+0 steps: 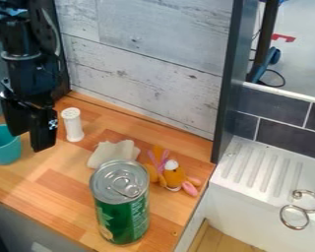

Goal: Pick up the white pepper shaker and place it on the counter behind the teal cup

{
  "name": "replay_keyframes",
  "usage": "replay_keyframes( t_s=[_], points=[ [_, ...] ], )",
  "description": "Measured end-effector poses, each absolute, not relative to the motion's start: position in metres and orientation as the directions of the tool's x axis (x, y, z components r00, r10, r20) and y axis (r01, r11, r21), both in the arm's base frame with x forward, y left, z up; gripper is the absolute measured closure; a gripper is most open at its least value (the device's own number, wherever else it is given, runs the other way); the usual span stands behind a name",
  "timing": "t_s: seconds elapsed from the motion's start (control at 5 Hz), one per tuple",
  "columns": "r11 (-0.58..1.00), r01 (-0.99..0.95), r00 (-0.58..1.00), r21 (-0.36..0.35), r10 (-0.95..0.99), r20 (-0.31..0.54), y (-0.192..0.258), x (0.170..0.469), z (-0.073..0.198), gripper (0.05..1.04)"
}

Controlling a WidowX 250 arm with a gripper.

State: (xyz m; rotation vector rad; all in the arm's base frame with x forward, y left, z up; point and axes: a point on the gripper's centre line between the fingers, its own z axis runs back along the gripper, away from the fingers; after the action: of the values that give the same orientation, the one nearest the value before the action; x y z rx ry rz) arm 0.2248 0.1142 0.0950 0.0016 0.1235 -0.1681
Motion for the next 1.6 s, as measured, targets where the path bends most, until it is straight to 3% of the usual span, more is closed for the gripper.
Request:
replay_keyframes(
  t_s=[0.2,0.6,1.0,1.6],
  points=[
    [0.985,0.170,0.974,-0.025,-0.172,-0.146,0.113,0.223,0.088,0.083],
    [0.975,0.222,0.974,-0.016,-0.222,-0.044,0.122,0.258,0.097,0.083],
    [0.982,0.189,0.981,-0.005,-0.188,0.051,0.144,0.296,0.086,0.083],
    [0.988,0.155,0.988,0.006,-0.155,0.026,0.167,0.314,0.075,0.083]
  ],
)
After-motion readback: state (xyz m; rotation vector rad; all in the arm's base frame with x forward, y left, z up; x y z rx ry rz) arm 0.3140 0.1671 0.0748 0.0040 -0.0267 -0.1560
